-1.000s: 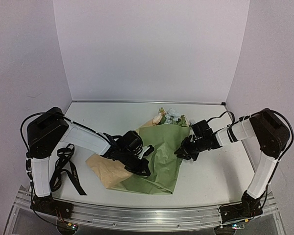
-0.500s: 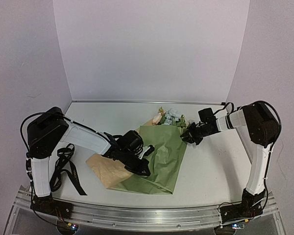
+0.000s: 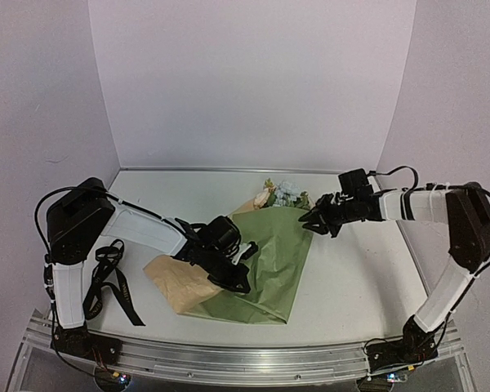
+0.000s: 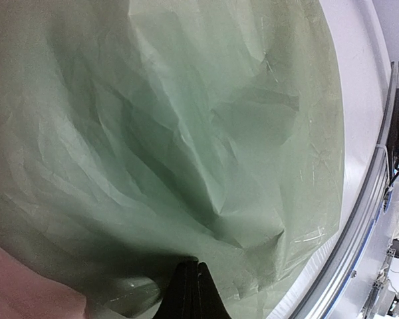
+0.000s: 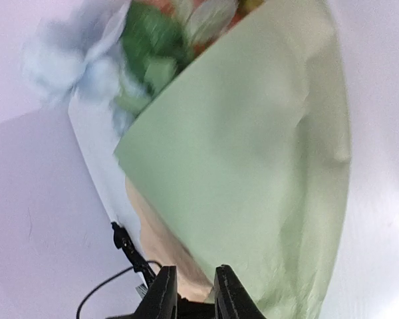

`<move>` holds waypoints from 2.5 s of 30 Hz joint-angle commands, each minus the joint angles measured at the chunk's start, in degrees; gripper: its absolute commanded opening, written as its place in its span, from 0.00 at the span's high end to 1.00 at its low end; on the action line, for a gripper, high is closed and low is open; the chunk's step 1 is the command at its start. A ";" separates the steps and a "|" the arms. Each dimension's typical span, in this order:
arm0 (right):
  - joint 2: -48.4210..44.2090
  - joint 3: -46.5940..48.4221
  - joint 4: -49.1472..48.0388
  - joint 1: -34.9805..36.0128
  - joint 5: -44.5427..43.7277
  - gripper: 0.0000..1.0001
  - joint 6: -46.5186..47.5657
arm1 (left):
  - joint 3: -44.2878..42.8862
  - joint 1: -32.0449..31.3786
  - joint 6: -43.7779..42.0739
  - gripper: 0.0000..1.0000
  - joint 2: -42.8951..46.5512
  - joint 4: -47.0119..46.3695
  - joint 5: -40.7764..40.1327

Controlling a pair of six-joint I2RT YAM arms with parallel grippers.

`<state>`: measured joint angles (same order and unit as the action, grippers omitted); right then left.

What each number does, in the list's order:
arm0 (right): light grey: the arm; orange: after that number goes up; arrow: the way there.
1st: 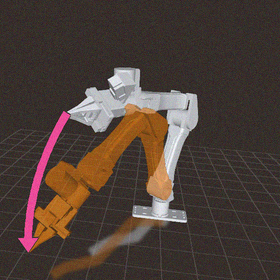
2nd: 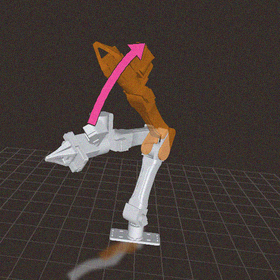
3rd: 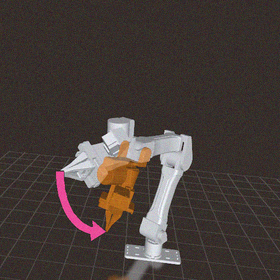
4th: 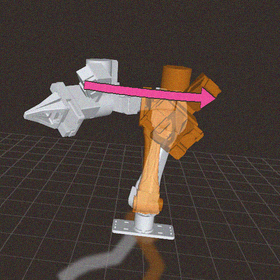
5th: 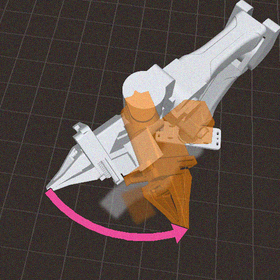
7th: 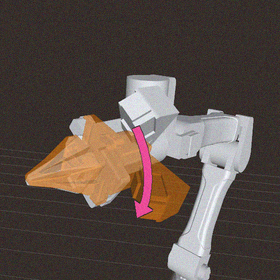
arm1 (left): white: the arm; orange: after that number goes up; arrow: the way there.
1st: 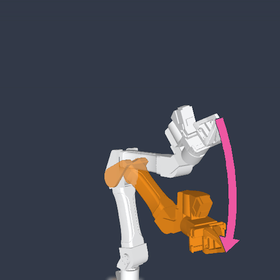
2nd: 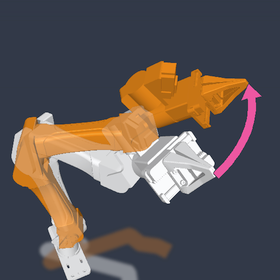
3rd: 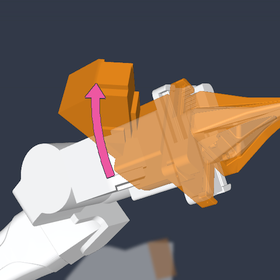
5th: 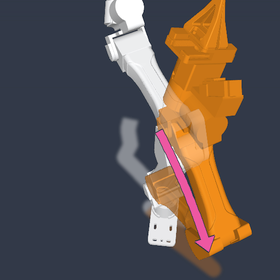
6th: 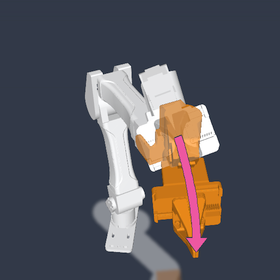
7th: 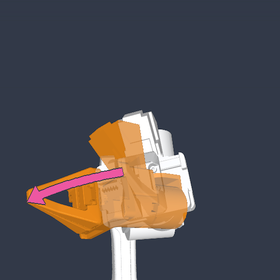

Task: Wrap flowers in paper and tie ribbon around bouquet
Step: Press the fold line on the 2/3-folded wrapping paper.

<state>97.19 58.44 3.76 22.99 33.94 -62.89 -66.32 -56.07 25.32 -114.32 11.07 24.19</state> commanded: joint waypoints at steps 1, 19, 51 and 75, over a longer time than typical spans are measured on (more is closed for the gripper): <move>-4.66 -8.80 -2.22 8.35 -1.97 0.79 -1.22 | 0.13 0.25 -0.80 1.00 -2.22 3.86 -4.44; -1.66 -26.11 -20.46 16.24 -11.98 0.80 -5.60 | -0.04 0.26 -1.26 1.00 -2.60 4.38 -4.67; -14.05 -26.22 -10.21 23.21 -6.56 0.80 -3.07 | -0.58 0.26 -2.05 1.00 -2.59 4.58 -4.77; -11.05 -33.05 -13.84 34.88 -11.07 0.81 -3.93 | 0.31 0.26 -3.49 1.00 -2.11 4.29 -6.55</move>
<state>86.76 25.95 -13.18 56.89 25.71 -67.31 -66.41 -56.10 23.76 -114.43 11.03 23.76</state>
